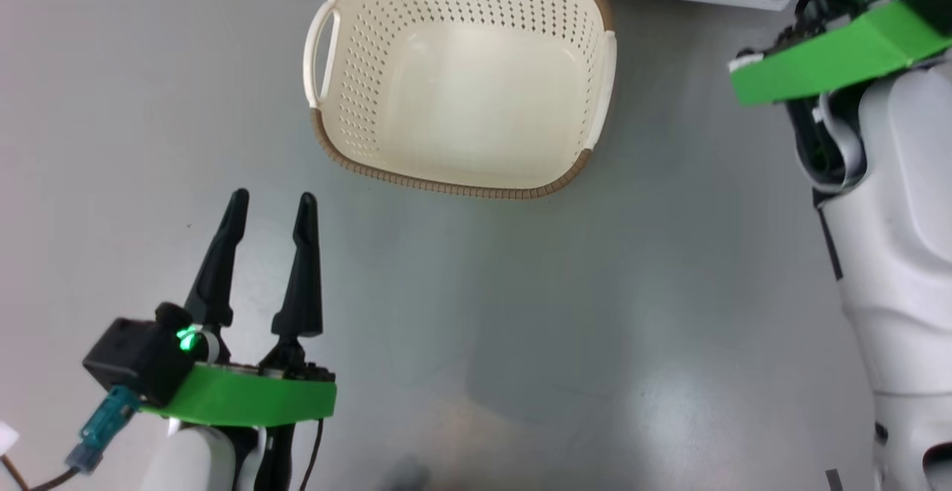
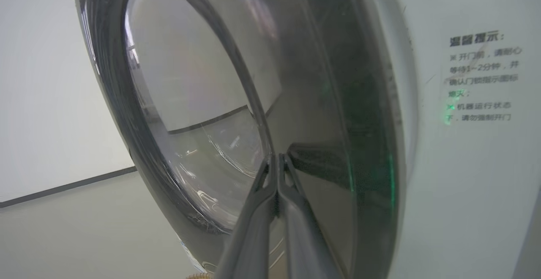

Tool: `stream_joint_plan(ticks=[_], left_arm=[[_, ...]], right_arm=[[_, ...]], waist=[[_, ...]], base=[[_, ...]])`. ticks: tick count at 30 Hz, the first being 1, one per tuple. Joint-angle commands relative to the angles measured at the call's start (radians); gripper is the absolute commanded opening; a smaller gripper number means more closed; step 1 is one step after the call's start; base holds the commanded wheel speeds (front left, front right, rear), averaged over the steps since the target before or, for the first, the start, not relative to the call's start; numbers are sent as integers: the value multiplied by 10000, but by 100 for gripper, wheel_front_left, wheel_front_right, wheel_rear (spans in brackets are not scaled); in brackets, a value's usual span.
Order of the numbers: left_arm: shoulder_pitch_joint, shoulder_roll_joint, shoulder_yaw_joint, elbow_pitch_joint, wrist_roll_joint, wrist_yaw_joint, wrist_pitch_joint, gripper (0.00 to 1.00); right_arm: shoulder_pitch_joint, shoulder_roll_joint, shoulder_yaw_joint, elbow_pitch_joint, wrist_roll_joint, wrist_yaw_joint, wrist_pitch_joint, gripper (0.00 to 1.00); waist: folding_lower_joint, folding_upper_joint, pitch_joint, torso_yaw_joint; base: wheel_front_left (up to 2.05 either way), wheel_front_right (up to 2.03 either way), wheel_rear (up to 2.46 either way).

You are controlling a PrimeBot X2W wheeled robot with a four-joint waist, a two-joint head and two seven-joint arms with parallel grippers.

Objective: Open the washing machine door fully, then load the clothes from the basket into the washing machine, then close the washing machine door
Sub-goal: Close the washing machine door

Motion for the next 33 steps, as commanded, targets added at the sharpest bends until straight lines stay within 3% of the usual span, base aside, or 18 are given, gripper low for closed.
stream_joint_plan(ticks=[1,18,33], left_arm=[[-193,193,263,-167,-84,-35,-63,100],[-613,193,-107,-25,-293,-160,-63,100],[-537,193,328,121,-142,-246,-63,100]], right_arm=[[-311,184,30,-117,-24,2,-46,0],[-2844,412,-583,1112,292,2,-46,0],[-1197,55,872,687,1183,2,-46,0]], waist=[[-1,-1,170,62],[-1,-1,786,33],[-1,-1,9,-490]], base=[[0,0,0],[0,0,0],[0,0,0]])
